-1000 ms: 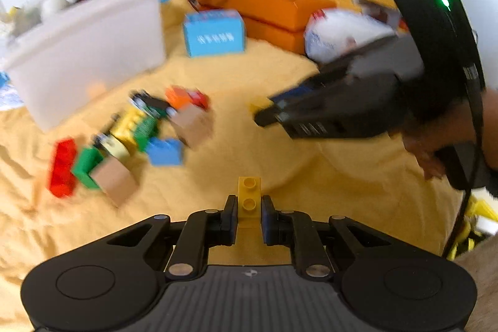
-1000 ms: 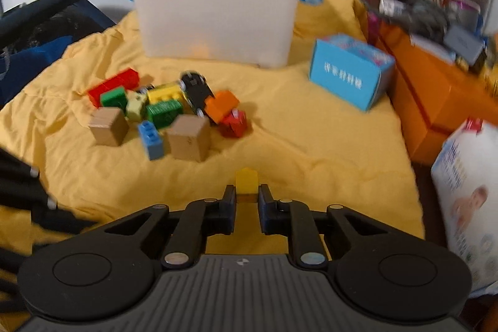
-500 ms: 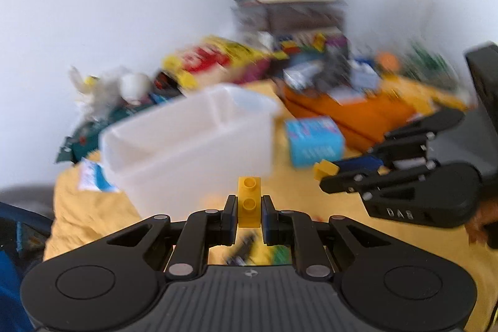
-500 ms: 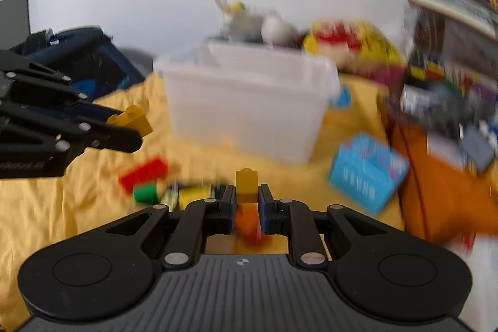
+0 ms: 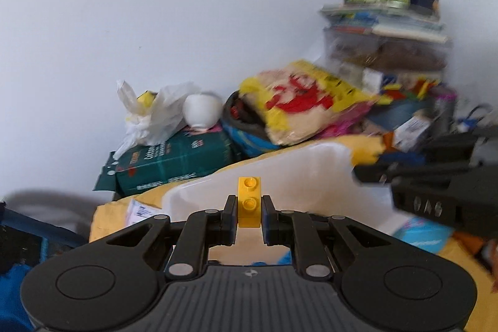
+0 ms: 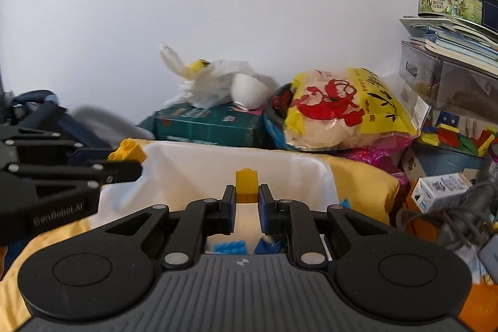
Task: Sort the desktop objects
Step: 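Carry both yellow pieces over the white bin and open both tools, then move both open tools back over the toy pile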
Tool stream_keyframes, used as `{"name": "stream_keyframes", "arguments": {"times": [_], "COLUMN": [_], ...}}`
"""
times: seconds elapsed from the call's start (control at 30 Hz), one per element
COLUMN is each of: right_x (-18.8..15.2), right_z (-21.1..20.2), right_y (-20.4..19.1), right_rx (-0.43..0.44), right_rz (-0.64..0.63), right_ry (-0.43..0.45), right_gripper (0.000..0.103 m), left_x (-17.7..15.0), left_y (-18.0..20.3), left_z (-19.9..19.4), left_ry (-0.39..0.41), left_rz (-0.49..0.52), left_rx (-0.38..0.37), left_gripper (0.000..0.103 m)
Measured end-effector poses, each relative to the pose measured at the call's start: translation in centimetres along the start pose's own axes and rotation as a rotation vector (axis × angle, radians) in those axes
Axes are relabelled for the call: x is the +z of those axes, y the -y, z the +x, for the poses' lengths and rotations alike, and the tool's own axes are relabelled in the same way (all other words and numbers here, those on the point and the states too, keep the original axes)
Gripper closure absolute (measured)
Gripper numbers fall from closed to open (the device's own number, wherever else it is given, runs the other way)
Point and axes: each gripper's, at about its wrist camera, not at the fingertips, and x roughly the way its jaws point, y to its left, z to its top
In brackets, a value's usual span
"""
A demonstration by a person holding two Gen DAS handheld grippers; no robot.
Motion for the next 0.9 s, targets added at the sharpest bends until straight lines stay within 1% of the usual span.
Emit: {"name": "stream_keyframes", "arguments": {"times": [0.07, 0.1, 0.13, 0.17, 0.2, 0.27, 0.4, 0.43, 0.47, 0.57, 0.6, 0.7, 0.73, 0.9], "right_x": [0.0, 0.0, -0.2, -0.5, -0.9, -1.6, -2.8, -3.1, -3.4, -4.2, -4.5, -5.5, -5.8, -7.9], "right_z": [1.3, 2.1, 2.8, 3.3, 3.8, 3.6, 2.2, 1.9, 1.5, 0.5, -0.1, -1.6, -2.0, -4.7], "right_y": [0.0, 0.0, 0.3, 0.3, 0.4, 0.5, 0.9, 0.9, 1.0, 0.7, 0.6, 0.8, 0.7, -0.5], "right_rx": [-0.06, -0.086, -0.099, -0.103, -0.098, -0.093, -0.095, -0.09, -0.088, -0.08, -0.074, -0.032, -0.023, 0.031], "right_rz": [-0.003, 0.005, 0.022, 0.027, 0.025, 0.02, 0.029, 0.035, 0.036, 0.017, 0.017, 0.067, 0.075, 0.035], "right_ry": [-0.007, -0.022, -0.033, -0.044, -0.062, -0.07, -0.069, -0.069, -0.068, -0.061, -0.051, -0.057, -0.059, -0.068], "right_gripper": [0.084, 0.079, 0.069, 0.066, 0.066, 0.066, 0.065, 0.065, 0.065, 0.065, 0.065, 0.065, 0.065, 0.064], "left_x": [-0.5, -0.8, -1.0, -1.3, -1.5, -1.7, -2.4, -2.8, -3.3, -5.3, -6.0, -8.8, -9.8, -13.9], "left_y": [0.3, 0.5, 0.5, 0.6, 0.7, 0.9, 1.0, 1.1, 1.4, 2.1, 2.2, 2.3, 2.5, 4.0], "left_z": [1.4, 2.1, 2.4, 2.4, 2.2, 1.4, -0.6, -1.2, -1.9, -3.7, -4.3, -5.7, -6.1, -8.5], "left_ry": [-0.029, -0.05, -0.059, -0.061, -0.058, -0.037, -0.01, -0.005, 0.0, -0.002, -0.005, -0.053, -0.068, -0.13], "left_rz": [0.025, 0.029, 0.029, 0.024, 0.021, 0.02, -0.012, -0.023, -0.027, -0.028, -0.046, -0.149, -0.164, -0.151], "left_rx": [0.037, 0.039, 0.038, 0.027, 0.013, 0.012, -0.005, -0.008, -0.019, -0.037, -0.044, -0.085, -0.094, -0.117], "left_gripper": [0.085, 0.084, 0.084, 0.082, 0.079, 0.072, 0.066, 0.062, 0.059, 0.059, 0.059, 0.059, 0.059, 0.058]}}
